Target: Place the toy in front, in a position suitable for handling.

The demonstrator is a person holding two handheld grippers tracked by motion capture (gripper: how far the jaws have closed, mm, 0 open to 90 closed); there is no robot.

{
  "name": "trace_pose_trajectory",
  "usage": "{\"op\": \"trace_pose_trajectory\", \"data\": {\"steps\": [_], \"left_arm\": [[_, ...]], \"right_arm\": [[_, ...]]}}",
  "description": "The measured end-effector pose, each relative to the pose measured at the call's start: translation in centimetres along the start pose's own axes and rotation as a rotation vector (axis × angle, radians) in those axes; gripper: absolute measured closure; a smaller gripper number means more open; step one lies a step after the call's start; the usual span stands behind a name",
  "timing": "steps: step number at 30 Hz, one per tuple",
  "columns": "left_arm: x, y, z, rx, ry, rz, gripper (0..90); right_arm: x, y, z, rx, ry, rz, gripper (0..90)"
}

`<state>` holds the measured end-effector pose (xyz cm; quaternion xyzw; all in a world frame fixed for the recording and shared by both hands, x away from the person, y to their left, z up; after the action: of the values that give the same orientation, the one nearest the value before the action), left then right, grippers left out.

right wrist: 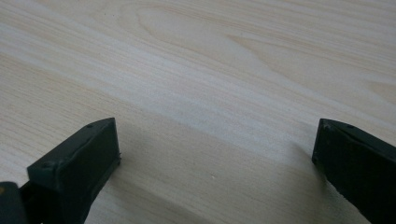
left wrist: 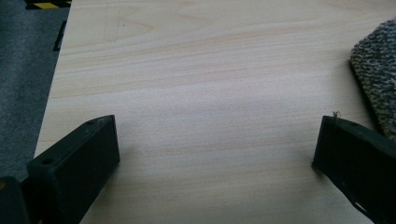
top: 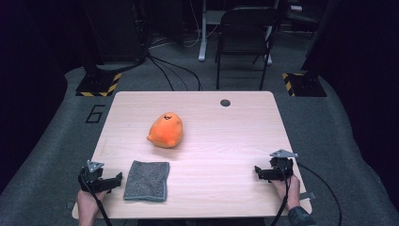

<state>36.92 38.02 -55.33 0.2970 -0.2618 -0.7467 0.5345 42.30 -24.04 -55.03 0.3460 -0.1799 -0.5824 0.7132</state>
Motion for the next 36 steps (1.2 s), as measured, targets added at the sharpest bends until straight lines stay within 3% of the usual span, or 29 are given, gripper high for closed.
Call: {"op": "trace_pose_trajectory", "data": {"steps": [36], "left_arm": [[-0.06,0.17,-0.14,-0.001,-0.021,-0.014,0.0]], "right_arm": [[0.00,-0.01,0.02,0.001,0.005,0.003,1.0]]}}
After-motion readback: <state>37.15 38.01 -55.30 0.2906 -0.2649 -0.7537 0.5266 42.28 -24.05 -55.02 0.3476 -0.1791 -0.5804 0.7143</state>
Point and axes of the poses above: each handheld gripper's, and its own axes: z roughly backward along the jaws, y roughly out of its top, x roughly to its right, the point moved 3 cm from there along -z, roughly forward along the jaws, and after that the axes turned 12 degrees about -z, right-handed, at the moved point
